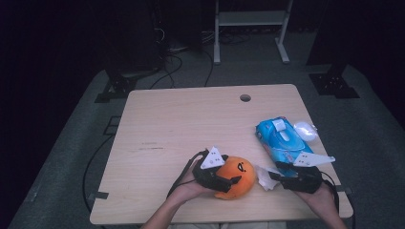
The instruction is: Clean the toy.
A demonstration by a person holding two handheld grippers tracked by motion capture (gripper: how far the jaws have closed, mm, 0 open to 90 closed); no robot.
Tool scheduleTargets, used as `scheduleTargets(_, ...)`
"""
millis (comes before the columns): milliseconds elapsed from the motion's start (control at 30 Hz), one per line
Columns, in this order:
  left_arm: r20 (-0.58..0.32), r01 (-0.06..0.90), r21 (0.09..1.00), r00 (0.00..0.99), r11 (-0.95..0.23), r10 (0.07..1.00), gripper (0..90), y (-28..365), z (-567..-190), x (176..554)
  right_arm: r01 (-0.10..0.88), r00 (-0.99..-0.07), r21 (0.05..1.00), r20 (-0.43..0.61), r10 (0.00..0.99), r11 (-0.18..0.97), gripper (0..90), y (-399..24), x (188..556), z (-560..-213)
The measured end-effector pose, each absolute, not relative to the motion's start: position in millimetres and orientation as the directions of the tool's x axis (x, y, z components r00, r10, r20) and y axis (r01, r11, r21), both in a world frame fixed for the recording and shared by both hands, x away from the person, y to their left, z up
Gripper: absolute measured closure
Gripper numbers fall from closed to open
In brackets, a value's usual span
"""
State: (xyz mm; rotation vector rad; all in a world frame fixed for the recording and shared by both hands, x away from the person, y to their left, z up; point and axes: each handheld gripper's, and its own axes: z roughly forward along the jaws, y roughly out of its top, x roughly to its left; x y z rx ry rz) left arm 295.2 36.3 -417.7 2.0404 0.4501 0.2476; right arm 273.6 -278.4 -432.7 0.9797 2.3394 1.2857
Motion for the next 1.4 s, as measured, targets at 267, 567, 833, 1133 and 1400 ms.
scheduleTargets(267,-0.023,0.23,0.845,0.917,-0.483,0.398,17.2,33,-424,298,0.418,-0.724,0.832,0.065,0.686,0.363,46.2,-277,274,-433)
scheduleTargets(567,0.052,0.192,0.813,0.917,-0.55,0.397,30.1,32,-431,296,0.39,-0.719,0.86,0.061,0.692,0.329,46.2,-280,268,-425)
scheduleTargets(833,0.118,0.137,0.818,0.91,-0.558,0.397,49.8,32,-430,293,0.384,-0.719,0.868,0.066,0.692,0.316,46.2,-278,267,-424)
scheduleTargets(1133,0.048,0.209,0.861,0.875,-0.465,0.482,56.3,40,-424,293,0.391,-0.681,0.891,0.114,0.723,0.229,44.5,-291,269,-420)
scheduleTargets(1400,0.032,0.233,0.88,0.84,-0.414,0.542,57.0,54,-417,301,0.388,-0.687,0.891,0.111,0.718,0.234,44.2,-288,270,-421)
